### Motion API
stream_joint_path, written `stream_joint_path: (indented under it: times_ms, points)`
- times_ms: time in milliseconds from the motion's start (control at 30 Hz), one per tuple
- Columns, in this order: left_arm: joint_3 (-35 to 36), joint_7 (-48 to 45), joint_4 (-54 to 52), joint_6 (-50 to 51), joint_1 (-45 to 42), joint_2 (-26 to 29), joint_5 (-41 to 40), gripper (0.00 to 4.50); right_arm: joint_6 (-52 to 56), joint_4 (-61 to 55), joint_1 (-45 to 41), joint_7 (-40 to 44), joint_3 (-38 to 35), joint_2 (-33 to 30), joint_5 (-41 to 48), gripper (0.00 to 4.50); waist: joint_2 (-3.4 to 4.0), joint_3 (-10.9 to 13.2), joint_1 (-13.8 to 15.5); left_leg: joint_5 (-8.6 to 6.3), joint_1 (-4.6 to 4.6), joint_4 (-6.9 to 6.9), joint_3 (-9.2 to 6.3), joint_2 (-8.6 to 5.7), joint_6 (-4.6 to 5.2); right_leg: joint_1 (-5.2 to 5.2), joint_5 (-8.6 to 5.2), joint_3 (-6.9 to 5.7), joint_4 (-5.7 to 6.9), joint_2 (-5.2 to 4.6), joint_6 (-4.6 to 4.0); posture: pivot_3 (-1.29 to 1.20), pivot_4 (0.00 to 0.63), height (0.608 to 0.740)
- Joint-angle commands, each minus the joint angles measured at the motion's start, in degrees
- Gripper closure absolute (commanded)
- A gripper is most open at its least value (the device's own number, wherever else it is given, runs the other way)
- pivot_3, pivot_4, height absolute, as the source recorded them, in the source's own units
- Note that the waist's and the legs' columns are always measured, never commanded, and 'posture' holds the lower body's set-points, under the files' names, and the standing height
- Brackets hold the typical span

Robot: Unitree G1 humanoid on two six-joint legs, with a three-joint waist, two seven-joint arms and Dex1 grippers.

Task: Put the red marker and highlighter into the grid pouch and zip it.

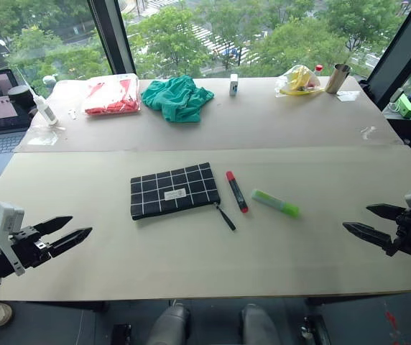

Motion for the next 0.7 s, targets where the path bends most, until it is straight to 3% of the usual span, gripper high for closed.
stream_joint_path:
  times_ms: [33, 200, 300, 333, 433, 600, 700]
  points:
    - [-1.1, 0.5, -1.0, -1.2, -1.5, 1.2, 1.3, 0.06, -0.2, -1.2, -1.5, -1.8, 1.2, 2.0, 0.4, 0.0, 0.0, 0.0, 0.0, 0.0, 0.0, 0.0, 0.0, 0.0, 0.0, 0.0, 0.0, 0.0, 0.0, 0.0, 0.0, 0.0, 0.15, 0.74]
    - [-6.0, 0.2, 1.8, -6.0, -8.2, 0.0, 4.4, 0.06, -0.3, -2.4, -4.6, -5.5, 4.8, 5.3, -0.5, 0.0, -0.02, 0.0, 0.2, 0.0, 0.04, 0.02, -0.01, 0.09, -0.01, 0.03, 0.03, 0.0, 0.01, 0.12, -0.05, 0.0, 0.15, 0.74]
    - [-7.0, -5.2, 5.4, -11.9, -12.6, -0.5, 4.1, 0.06, 1.6, -5.3, -7.3, -6.1, 5.4, 5.9, 1.9, 0.0, 0.04, 0.0, 0.3, 0.04, -0.02, 0.07, -0.01, 0.08, -0.08, -0.05, 0.05, 0.02, 0.08, 0.13, -0.08, 0.0, 0.15, 0.74]
    - [-8.0, -6.3, 6.3, -16.0, -12.7, -0.3, 6.5, 0.0, 2.6, -6.2, -9.1, -6.5, 6.0, 6.6, 3.4, 0.49, 0.05, 0.0, 0.1, 0.04, -0.02, 0.07, -0.01, 0.1, -0.08, -0.06, 0.07, 0.01, 0.06, 0.16, -0.12, 0.0, 0.15, 0.74]
    - [-13.0, -10.1, 10.1, -30.6, -10.1, 0.9, 15.9, 0.0, 6.3, -11.9, -15.4, -6.9, 12.5, 9.0, 7.3, 1.35, 0.07, 0.0, -0.7, -0.03, 0.12, 0.04, 0.09, 0.23, -0.15, -0.04, 0.08, 0.03, 0.05, 0.24, -0.13, 0.0, 0.15, 0.74]
    - [-14.4, -10.6, 15.0, -40.2, -11.4, 0.1, 18.5, 0.0, 8.0, -13.9, -23.8, -7.3, 25.2, 13.7, 5.3, 3.05, 0.03, 0.0, -1.4, -0.18, 0.15, 0.01, 0.28, 0.41, -0.2, -0.2, 0.11, 0.05, 0.02, 0.46, -0.2, 0.0, 0.15, 0.74]
    - [-15.8, -10.0, 17.6, -46.9, -13.2, 0.1, 21.3, 0.0, 5.5, -9.2, -32.8, -6.8, 38.1, 21.0, -0.3, 4.03, 0.03, 0.0, -1.2, -0.17, -0.03, 0.09, 0.29, 0.35, -0.2, -0.41, 0.15, 0.07, 0.08, 0.43, -0.25, 0.0, 0.15, 0.74]
